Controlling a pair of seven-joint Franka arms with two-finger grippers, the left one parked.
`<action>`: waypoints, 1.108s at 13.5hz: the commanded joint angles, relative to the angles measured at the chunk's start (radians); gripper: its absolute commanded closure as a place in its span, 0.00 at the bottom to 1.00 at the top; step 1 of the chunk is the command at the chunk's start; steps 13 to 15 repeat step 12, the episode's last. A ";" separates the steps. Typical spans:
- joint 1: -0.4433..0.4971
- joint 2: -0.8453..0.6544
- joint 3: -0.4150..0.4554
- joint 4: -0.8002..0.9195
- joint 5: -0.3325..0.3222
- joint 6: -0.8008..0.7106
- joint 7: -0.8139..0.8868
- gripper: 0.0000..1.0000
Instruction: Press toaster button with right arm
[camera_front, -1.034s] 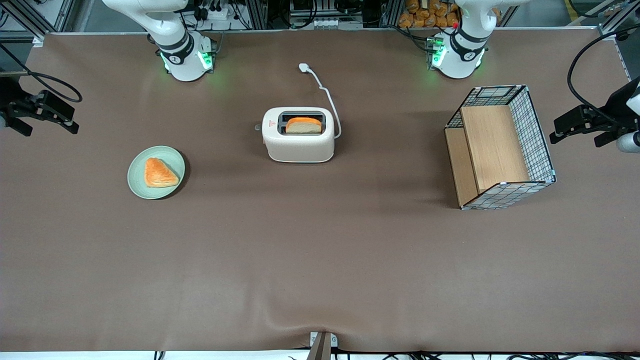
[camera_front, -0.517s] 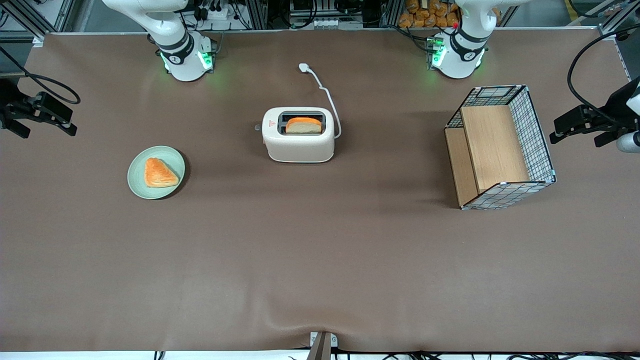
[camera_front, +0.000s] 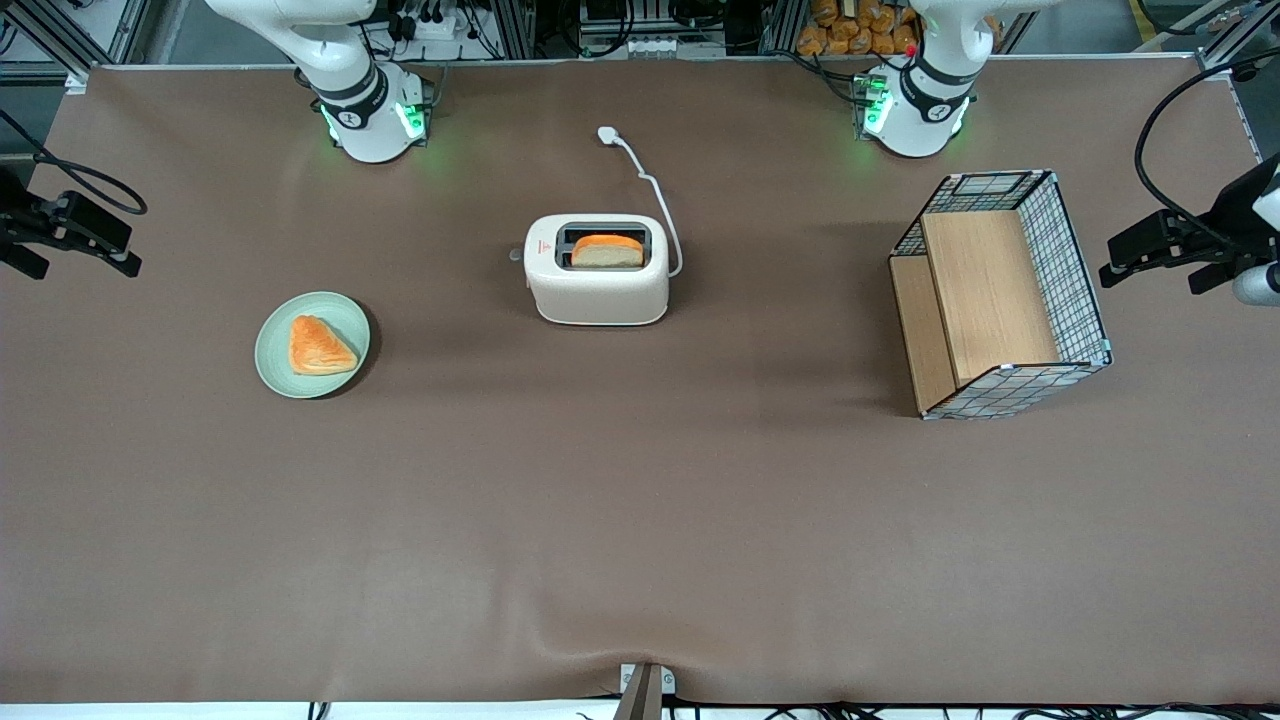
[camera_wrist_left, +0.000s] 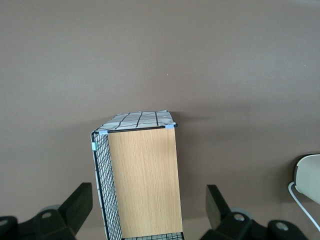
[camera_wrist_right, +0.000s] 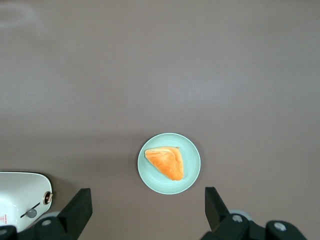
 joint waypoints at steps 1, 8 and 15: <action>-0.026 0.012 0.011 0.025 -0.008 -0.004 -0.018 0.00; -0.026 0.012 0.012 0.026 -0.039 -0.002 -0.009 0.00; -0.026 0.012 0.012 0.026 -0.037 -0.005 -0.014 0.00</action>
